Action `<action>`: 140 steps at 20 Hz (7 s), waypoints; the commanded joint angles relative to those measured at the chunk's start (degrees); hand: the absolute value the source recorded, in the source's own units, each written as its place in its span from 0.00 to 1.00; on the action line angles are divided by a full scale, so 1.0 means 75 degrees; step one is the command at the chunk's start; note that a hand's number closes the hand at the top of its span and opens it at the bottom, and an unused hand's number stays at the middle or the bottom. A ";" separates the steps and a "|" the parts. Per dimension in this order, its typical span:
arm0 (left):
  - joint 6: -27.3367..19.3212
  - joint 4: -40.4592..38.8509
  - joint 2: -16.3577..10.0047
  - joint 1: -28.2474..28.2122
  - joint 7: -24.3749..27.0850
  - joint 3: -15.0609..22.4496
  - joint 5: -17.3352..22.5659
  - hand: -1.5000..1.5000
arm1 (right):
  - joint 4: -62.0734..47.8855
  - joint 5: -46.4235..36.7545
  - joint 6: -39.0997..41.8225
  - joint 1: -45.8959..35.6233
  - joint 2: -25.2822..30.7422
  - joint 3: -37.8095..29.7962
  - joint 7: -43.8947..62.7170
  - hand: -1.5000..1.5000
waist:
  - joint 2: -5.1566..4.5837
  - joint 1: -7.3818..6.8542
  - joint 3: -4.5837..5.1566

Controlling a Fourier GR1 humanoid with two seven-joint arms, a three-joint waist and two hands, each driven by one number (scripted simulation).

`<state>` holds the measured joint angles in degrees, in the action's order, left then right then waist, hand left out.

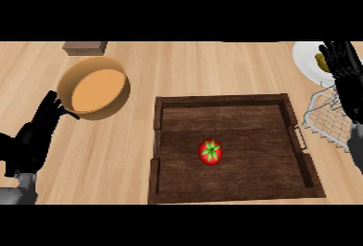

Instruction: Pick the tomato from the tray and place it in the tiered basket

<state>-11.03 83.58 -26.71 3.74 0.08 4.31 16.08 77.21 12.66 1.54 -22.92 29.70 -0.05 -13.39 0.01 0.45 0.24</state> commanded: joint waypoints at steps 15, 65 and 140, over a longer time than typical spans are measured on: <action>-0.0697 -0.0256 -0.0352 0.0108 -0.0088 0.0227 -0.1401 0.50 | 0.2132 -0.2192 -0.5471 0.3104 -0.2369 0.1101 0.3637 0.00 | 0.0153 0.0526 0.0028; -0.0485 -0.0132 0.0234 0.0705 -0.0541 0.0346 -0.1933 0.50 | 0.2641 -0.5449 -0.0029 -0.0067 -0.2479 0.4064 1.3147 0.00 | 0.0056 0.0044 -0.0004; -0.0100 -0.0215 0.0875 0.0661 -0.0575 -0.0241 -0.2664 0.50 | 0.0958 -1.1989 0.0048 -0.4428 -0.3168 0.1341 1.2148 1.00 | 0.0082 0.0065 -0.0021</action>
<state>-10.18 82.22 -21.57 8.90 -4.00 2.10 -2.84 82.04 -72.86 -7.85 -51.53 4.57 12.02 67.10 0.52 0.53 0.08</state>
